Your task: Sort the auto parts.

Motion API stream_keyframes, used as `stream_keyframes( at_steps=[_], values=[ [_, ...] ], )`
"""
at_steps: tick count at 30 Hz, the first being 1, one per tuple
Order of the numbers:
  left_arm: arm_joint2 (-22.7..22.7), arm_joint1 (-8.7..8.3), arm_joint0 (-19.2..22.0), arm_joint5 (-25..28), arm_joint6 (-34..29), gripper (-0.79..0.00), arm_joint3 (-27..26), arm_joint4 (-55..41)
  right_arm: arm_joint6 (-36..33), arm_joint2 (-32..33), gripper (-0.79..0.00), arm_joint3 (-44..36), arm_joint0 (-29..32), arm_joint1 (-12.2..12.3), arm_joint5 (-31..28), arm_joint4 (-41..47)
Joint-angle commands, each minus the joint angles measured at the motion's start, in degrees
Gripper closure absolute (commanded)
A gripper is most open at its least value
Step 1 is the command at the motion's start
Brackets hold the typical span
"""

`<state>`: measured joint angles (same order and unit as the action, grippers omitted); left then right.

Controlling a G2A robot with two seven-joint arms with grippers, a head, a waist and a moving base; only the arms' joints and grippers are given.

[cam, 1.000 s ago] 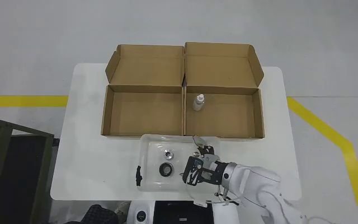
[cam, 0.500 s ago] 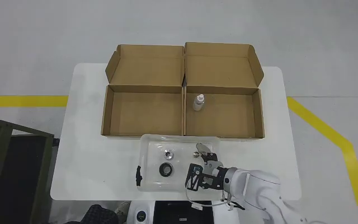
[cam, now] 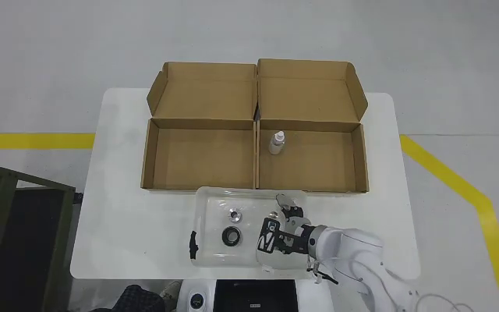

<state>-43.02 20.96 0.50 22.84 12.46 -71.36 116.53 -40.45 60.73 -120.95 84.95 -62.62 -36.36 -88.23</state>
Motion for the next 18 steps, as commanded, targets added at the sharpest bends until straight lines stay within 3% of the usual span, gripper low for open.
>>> stream_keyframes(
  at_steps=[1, 9, 13, 14, 15, 18],
  values=[
    [0.00, 0.00, 0.00, 0.00, 0.00, -0.785, 0.00, 0.00, -0.35, -0.58, -0.785, 0.68, -0.68, -0.12, 0.18, 0.32],
    [0.00, 0.00, 0.00, 0.00, 0.00, -0.785, 0.00, 0.00, -2.08, -2.02, -0.751, 2.21, -2.29, -0.38, 0.84, 0.80],
    [0.00, 0.00, 0.00, 0.00, 0.00, -0.785, 0.00, 0.00, -2.90, -2.65, -0.585, 3.07, -3.01, -0.49, 0.86, 1.14],
    [0.00, 0.00, 0.00, 0.00, 0.00, -0.785, 0.00, 0.00, -3.06, -2.78, -0.446, 3.18, -3.14, -0.52, 0.86, 1.17],
    [0.00, 0.00, 0.00, 0.00, 0.00, -0.785, 0.00, 0.00, -3.36, -3.08, -0.391, 3.48, -3.37, -0.57, 0.90, 1.27],
    [0.00, 0.00, 0.00, 0.00, 0.00, -0.785, 0.00, 0.00, -3.93, -3.61, -0.388, 4.16, -3.98, -0.68, 1.06, 1.47]
  ],
)
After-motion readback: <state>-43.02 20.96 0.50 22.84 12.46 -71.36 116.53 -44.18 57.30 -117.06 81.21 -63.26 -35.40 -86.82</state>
